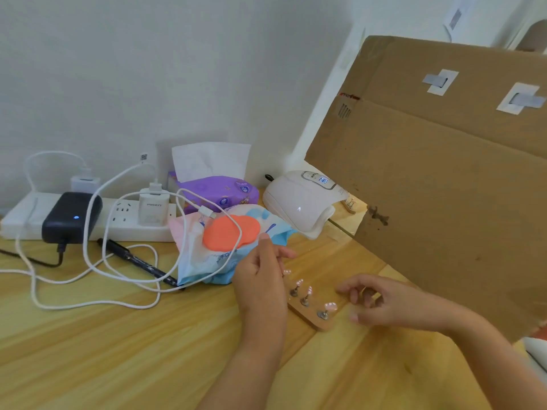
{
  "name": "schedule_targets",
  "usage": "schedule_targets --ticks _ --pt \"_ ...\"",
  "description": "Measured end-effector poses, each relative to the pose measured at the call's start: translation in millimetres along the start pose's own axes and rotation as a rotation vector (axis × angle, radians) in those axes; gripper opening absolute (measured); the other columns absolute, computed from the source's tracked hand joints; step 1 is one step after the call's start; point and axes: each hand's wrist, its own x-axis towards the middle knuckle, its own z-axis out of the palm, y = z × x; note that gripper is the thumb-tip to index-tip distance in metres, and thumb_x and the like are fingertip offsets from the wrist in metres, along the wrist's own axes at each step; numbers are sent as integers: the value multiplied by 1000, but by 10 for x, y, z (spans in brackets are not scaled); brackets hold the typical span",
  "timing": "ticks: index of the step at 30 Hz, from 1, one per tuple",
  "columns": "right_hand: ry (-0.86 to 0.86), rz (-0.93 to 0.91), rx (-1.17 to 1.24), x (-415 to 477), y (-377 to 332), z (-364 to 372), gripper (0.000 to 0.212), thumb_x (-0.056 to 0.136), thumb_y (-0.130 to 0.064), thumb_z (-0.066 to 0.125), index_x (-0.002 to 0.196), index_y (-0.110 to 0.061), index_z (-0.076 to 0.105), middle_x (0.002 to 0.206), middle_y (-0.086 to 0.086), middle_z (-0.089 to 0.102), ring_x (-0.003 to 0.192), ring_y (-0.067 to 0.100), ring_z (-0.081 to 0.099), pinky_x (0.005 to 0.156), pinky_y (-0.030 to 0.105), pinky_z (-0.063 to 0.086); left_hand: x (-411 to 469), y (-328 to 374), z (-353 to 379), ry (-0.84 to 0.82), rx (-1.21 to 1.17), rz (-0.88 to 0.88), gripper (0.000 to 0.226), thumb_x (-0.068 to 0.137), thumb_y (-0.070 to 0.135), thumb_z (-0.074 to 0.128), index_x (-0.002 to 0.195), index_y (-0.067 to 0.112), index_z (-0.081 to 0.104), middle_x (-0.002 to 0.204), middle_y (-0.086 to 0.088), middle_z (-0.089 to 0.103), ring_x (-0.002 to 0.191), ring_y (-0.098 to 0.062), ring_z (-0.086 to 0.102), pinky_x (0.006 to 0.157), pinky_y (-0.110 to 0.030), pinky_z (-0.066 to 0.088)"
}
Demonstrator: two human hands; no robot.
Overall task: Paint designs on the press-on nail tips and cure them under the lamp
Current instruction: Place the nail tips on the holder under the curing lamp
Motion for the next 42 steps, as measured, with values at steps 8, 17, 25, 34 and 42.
schedule_targets --ticks 8,17,25,34,42 --pt "411 -180 -151 25 -54 596 29 73 -51 70 98 -42 59 93 -14 58 94 -3 50 77 11 38 12 -20 -31 -1 -1 -25 52 101 28 46 55 17 69 45 14 43 44 1 41 49 -14 37" --pt "773 198 69 670 718 -165 19 90 -33 68 90 -17 59 73 0 47 65 17 44 56 33 32 32 -47 -12 -13 22 -13 58 102 29 44 50 22 68 49 12 44 46 1 41 48 -12 35" --pt "768 52 237 1615 208 -187 27 86 -26 65 107 -9 59 86 -1 61 89 26 56 73 27 43 68 -82 3 -5 22 -16 57 102 28 43 52 19 68 47 12 44 45 0 39 47 -13 34" --pt "1240 -219 340 1833 -303 -407 28 97 -3 43 118 -10 61 118 2 57 110 19 52 92 27 43 51 -88 17 -7 41 -9 56 102 28 46 53 14 69 47 10 41 42 0 38 43 -9 33" --pt "881 106 -408 2107 -501 -674 43 101 -7 35 136 -20 56 132 17 45 120 38 39 100 40 32 39 -70 13 -12 4 -55 55 100 31 47 53 14 69 43 11 42 42 -1 39 44 -10 34"
